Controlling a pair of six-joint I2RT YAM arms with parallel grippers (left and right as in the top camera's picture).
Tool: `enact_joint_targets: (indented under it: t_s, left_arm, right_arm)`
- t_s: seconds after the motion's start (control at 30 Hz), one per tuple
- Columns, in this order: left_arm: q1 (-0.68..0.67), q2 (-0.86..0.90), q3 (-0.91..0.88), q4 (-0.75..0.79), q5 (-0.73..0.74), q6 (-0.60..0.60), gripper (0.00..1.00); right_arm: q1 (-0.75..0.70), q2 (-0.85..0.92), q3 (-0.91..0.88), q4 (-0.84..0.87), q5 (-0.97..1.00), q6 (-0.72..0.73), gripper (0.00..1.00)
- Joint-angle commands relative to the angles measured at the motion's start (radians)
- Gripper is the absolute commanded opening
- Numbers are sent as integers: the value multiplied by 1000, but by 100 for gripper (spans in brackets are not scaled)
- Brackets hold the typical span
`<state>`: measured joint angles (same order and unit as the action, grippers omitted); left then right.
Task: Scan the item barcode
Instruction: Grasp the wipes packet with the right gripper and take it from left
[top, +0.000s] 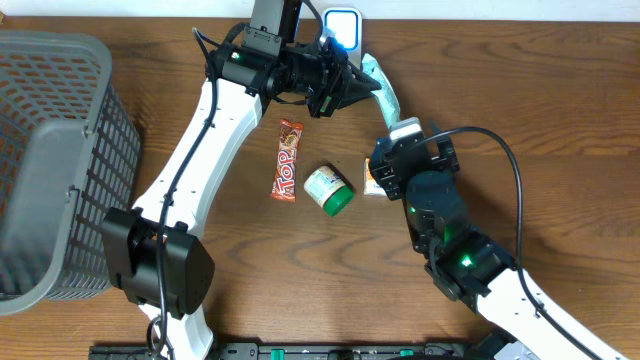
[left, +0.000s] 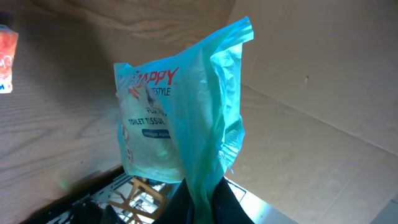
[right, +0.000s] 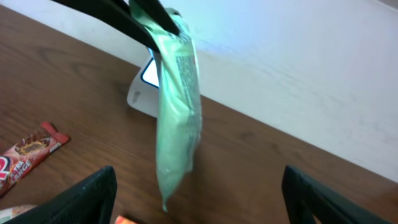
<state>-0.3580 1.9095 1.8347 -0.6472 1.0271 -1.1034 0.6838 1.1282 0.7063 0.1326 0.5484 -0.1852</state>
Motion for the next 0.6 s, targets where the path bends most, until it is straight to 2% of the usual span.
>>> enact_joint_targets:
  t_s: [0.0, 0.13, 0.2, 0.27, 0.3, 0.37, 0.4, 0.57]
  left_arm:
    - [0, -2, 11, 4, 40, -10, 7]
    - [0, -2, 11, 4, 49, -10, 7]
    - [0, -2, 11, 4, 63, -14, 7]
    - [0, -2, 11, 4, 65, -13, 7]
    - [0, -2, 11, 4, 65, -14, 7]
    - [0, -2, 11, 4, 65, -13, 7]
    - [0, -2, 11, 4, 65, -13, 7]
    - [1, -2, 11, 4, 65, -13, 7]
  right_arm:
    - [-7, 45, 19, 43, -38, -50, 77]
    - [-35, 77, 19, 91, -38, -63, 66]
    - [-52, 85, 19, 106, -38, -64, 54]
    - [-76, 90, 19, 128, -38, -63, 34]
    - [-85, 90, 19, 137, -38, -63, 22]
    - [-101, 89, 19, 159, -37, -62, 5]
    - [-103, 87, 19, 168, -37, -62, 1]
    - [-102, 66, 19, 178, -38, -47, 1]
